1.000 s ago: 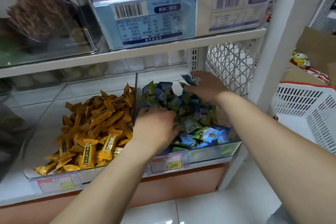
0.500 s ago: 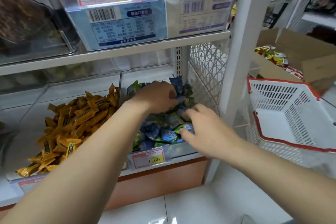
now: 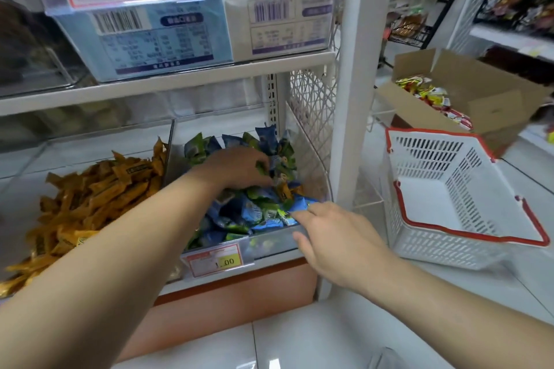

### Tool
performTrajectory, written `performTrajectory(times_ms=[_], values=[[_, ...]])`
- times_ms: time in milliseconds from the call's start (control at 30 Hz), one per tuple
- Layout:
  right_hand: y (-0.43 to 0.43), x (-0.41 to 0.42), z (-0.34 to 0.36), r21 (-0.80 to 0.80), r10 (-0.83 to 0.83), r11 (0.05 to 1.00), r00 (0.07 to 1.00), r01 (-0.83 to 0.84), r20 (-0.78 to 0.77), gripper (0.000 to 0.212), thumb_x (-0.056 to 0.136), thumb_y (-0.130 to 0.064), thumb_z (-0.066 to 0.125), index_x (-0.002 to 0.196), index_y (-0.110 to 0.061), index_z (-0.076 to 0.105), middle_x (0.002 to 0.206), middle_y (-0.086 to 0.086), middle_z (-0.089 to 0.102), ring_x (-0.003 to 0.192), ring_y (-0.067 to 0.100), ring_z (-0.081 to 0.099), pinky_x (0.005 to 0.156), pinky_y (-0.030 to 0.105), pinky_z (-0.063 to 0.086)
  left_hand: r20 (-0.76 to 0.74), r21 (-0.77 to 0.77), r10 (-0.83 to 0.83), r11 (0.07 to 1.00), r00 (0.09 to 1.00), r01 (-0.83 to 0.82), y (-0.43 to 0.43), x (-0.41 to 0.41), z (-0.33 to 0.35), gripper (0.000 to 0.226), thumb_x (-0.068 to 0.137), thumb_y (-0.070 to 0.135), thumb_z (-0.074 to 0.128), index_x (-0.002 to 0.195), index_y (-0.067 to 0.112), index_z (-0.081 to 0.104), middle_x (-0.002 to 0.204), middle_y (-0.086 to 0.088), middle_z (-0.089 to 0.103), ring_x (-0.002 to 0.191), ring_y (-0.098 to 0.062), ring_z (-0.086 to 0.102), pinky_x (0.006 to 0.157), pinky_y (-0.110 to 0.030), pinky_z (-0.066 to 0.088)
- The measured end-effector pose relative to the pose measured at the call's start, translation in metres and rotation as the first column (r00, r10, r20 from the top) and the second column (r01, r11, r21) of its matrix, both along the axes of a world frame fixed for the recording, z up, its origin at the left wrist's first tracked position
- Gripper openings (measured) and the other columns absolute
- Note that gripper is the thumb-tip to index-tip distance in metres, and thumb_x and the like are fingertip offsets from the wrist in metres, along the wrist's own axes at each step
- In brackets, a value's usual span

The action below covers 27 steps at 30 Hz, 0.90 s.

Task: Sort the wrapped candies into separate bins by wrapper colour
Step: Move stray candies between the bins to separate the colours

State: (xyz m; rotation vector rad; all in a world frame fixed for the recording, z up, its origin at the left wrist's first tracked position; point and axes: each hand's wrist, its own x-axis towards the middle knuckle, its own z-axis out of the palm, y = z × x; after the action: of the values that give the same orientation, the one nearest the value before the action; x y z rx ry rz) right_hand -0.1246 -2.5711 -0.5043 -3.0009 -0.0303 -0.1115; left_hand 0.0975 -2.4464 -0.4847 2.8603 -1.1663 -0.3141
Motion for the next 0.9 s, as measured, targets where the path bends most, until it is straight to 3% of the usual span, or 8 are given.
performTrajectory(times_ms=[67, 200, 267, 367, 433, 567, 767, 900], values=[[0.000, 0.001, -0.003, -0.061, 0.014, 0.998, 1.000, -0.015, -0.014, 0.042, 0.098, -0.048, 0.037, 0.130, -0.023, 0.048, 0.118, -0.002, 0.053, 0.112, 0.022, 0.048, 0.075, 0.039, 0.051, 0.176, -0.042, 0.071, 0.997, 0.982, -0.065, 0.011, 0.007, 0.006, 0.029, 0.085, 0.059, 0.062, 0.103, 0.038, 0.071, 0.110, 0.007, 0.066, 0.088, -0.016, 0.055, 0.074, -0.032, 0.045], [0.002, 0.002, -0.001, -0.118, 0.002, 0.993, 0.999, -0.007, -0.041, 0.047, 0.095, -0.051, 0.041, 0.129, -0.020, 0.047, 0.120, 0.001, 0.045, 0.106, 0.024, 0.051, 0.068, 0.036, 0.046, 0.405, 0.045, 0.173, 0.977, 0.898, -0.209, 0.030, 0.016, 0.009, 0.029, 0.093, 0.050, 0.057, 0.114, 0.034, 0.069, 0.118, -0.006, 0.060, 0.108, -0.031, 0.056, 0.095, -0.044, 0.039], [0.002, 0.001, 0.004, -0.149, 0.005, 0.989, 1.000, -0.005, -0.003, 0.046, 0.092, -0.049, 0.045, 0.127, -0.019, 0.051, 0.119, 0.002, 0.048, 0.103, 0.024, 0.054, 0.067, 0.036, 0.046, 0.451, 0.000, 0.186, 0.978, 0.873, -0.209, 0.028, 0.014, 0.008, 0.027, 0.093, 0.040, 0.058, 0.116, 0.029, 0.067, 0.118, -0.007, 0.058, 0.109, -0.032, 0.055, 0.095, -0.044, 0.039], [0.004, -0.001, 0.008, -0.130, 0.020, 0.992, 0.989, -0.001, 0.148, 0.045, 0.084, -0.045, 0.055, 0.119, -0.017, 0.062, 0.115, 0.002, 0.058, 0.098, 0.025, 0.057, 0.069, 0.037, 0.050, 0.241, -0.344, 0.125, 0.938, 0.962, -0.035, 0.008, 0.000, 0.009, 0.018, 0.093, 0.026, 0.060, 0.108, 0.027, 0.069, 0.110, -0.001, 0.062, 0.100, -0.021, 0.059, 0.081, -0.032, 0.044], [0.007, 0.001, 0.006, -0.044, 0.079, 0.996, 0.979, -0.071, 0.189, 0.054, 0.083, -0.046, 0.056, 0.129, -0.016, 0.059, 0.126, 0.004, 0.058, 0.111, 0.025, 0.056, 0.082, 0.037, 0.052, -0.004, -0.392, 0.005, 0.920, 1.000, -0.006, -0.007, -0.012, 0.007, 0.013, 0.094, 0.025, 0.063, 0.104, 0.026, 0.070, 0.105, 0.004, 0.066, 0.094, -0.013, 0.060, 0.073, -0.021, 0.042], [0.010, 0.012, -0.004, 0.098, 0.179, 0.979, 0.984, -0.179, 0.015, 0.073, 0.092, -0.062, 0.039, 0.155, -0.029, 0.022, 0.159, 0.002, 0.028, 0.145, 0.023, 0.025, 0.117, 0.040, 0.027, -0.005, 0.012, 0.013, 1.000, 1.000, -0.013, -0.011, -0.015, -0.006, 0.025, 0.096, 0.040, 0.060, 0.107, 0.021, 0.070, 0.107, -0.001, 0.070, 0.093, -0.017, 0.063, 0.080, -0.033, 0.052], [0.015, 0.021, -0.006, -0.014, 0.167, 0.986, 0.984, -0.168, -0.055, 0.067, 0.085, -0.070, 0.033, 0.138, -0.031, 0.047, 0.133, -0.002, 0.056, 0.121, 0.027, 0.053, 0.098, 0.043, 0.041, -0.134, 0.262, -0.043, 0.962, 0.990, 0.077, -0.002, -0.010, 0.006, 0.045, 0.087, 0.039, 0.070, 0.127, 0.021, 0.060, 0.113, 0.002, 0.063, 0.095, -0.019, 0.059, 0.081, -0.034, 0.051], [0.015, 0.021, -0.009, -0.072, 0.180, 0.980, 0.983, -0.183, -0.043, 0.064, 0.086, -0.066, 0.038, 0.137, -0.028, 0.044, 0.130, 0.001, 0.055, 0.117, 0.031, 0.053, 0.093, 0.045, 0.044, -0.201, 0.209, -0.005, 0.977, 0.980, 0.048, 0.003, -0.008, 0.007, 0.046, 0.088, 0.031, 0.069, 0.132, 0.023, 0.060, 0.123, 0.002, 0.062, 0.103, -0.017, 0.058, 0.086, -0.031, 0.049]])
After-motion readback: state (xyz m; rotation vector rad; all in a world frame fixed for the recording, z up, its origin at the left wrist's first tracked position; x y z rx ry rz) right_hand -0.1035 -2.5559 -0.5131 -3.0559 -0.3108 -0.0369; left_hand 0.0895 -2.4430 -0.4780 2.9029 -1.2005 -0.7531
